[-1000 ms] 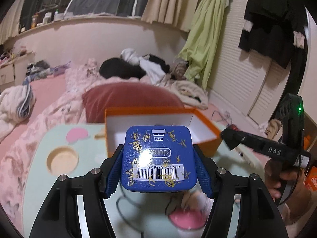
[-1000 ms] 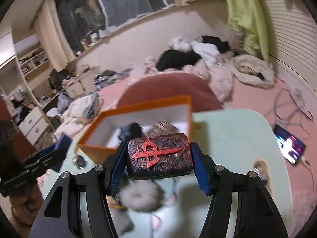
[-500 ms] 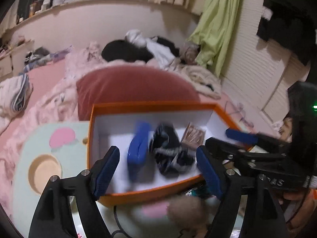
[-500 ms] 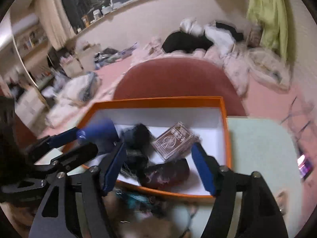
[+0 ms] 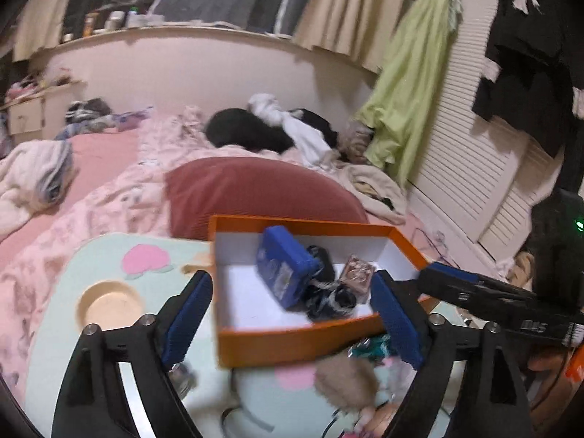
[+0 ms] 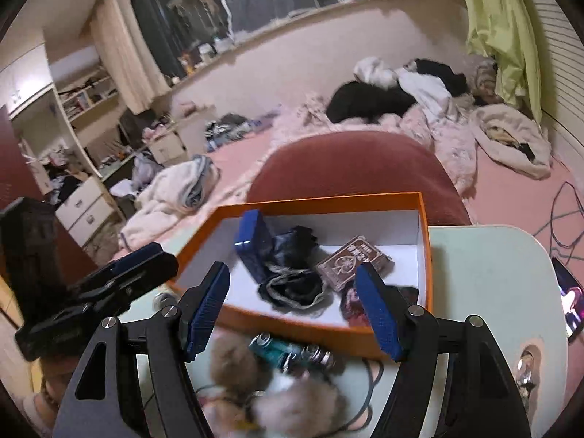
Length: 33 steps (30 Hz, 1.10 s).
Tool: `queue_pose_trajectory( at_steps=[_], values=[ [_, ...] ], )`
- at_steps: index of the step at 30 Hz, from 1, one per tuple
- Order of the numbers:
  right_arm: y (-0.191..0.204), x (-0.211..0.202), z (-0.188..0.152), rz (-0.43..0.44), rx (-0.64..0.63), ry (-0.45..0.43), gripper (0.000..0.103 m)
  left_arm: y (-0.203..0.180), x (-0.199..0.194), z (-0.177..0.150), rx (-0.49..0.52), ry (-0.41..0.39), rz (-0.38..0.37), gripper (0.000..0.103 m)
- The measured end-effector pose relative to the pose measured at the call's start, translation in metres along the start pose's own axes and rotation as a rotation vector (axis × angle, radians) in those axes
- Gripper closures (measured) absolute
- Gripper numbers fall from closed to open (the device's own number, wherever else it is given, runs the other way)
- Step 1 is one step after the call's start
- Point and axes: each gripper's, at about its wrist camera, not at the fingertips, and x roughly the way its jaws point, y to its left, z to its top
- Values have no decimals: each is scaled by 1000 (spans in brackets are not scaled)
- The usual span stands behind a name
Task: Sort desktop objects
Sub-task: 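Grasp the silver gem with the left gripper while the right grasps the clear bag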
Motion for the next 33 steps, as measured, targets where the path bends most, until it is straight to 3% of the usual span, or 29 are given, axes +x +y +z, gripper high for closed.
queue_pose_trajectory(
  at_steps=[5, 7, 10, 13, 15, 16, 17, 25, 33],
  values=[
    [8, -17, -24, -61, -43, 45, 31, 4, -14, -31, 8, 112, 46, 15],
    [8, -22, -38, -110, -66, 75, 31, 2, -12, -47, 12, 198, 119, 15],
    [5, -29, -59, -140, -64, 137, 31, 1, -4, -70, -3, 311, 122, 14],
    [-4, -28, -72, -170, -13, 185, 31, -12, 10, -80, 92, 369, 216, 0],
    [-19, -15, -78, -183, 47, 253, 29, -19, 17, -79, 126, 387, 231, 0],
    [-20, -14, -78, -184, 37, 223, 19, -21, 18, -79, 131, 386, 239, 0],
    [-22, -6, -78, -197, 34, 245, 17, -22, 19, -78, 132, 385, 242, 0],
    [-7, 13, -84, -274, -65, 285, 13, -21, 18, -79, 127, 376, 242, 0],
    [-15, -1, -83, -217, -1, 247, 13, -21, 17, -78, 126, 375, 242, 0]
  ],
)
